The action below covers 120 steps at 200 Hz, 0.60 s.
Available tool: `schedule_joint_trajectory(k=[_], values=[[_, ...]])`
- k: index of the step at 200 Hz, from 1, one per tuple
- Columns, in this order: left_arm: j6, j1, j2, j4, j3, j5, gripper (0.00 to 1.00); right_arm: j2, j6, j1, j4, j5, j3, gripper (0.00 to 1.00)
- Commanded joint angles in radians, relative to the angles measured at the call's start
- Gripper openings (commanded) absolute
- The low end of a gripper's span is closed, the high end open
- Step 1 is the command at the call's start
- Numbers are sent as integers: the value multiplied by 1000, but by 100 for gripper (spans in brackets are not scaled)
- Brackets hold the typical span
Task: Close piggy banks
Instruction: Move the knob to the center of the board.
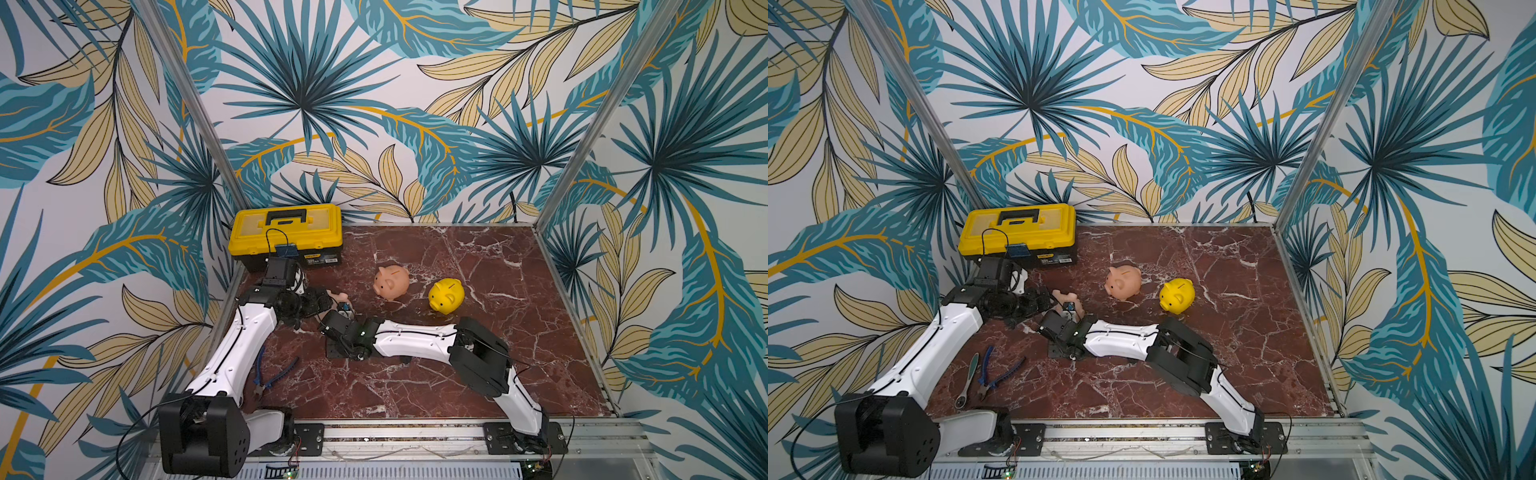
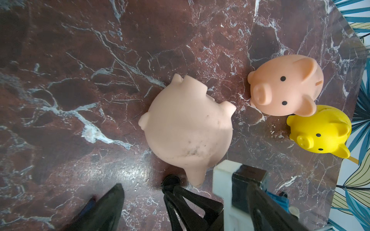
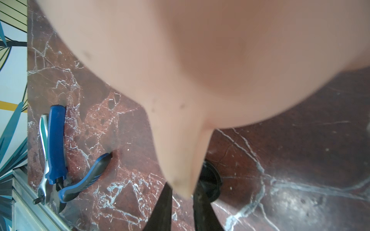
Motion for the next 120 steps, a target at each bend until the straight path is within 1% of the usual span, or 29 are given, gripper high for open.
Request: schedule_joint_trajectory(k=[1, 61, 96, 120], values=[[19, 11, -3, -5, 3, 4, 96, 36, 13, 8, -34, -5, 12, 22], [23, 12, -3, -5, -2, 2, 96, 43, 18, 7, -63, 2, 6, 22], [26, 12, -1, -5, -2, 3, 96, 11, 12, 6, -92, 24, -33, 21], [27, 12, -6, -5, -4, 2, 96, -32, 12, 3, -102, 51, -88, 21]])
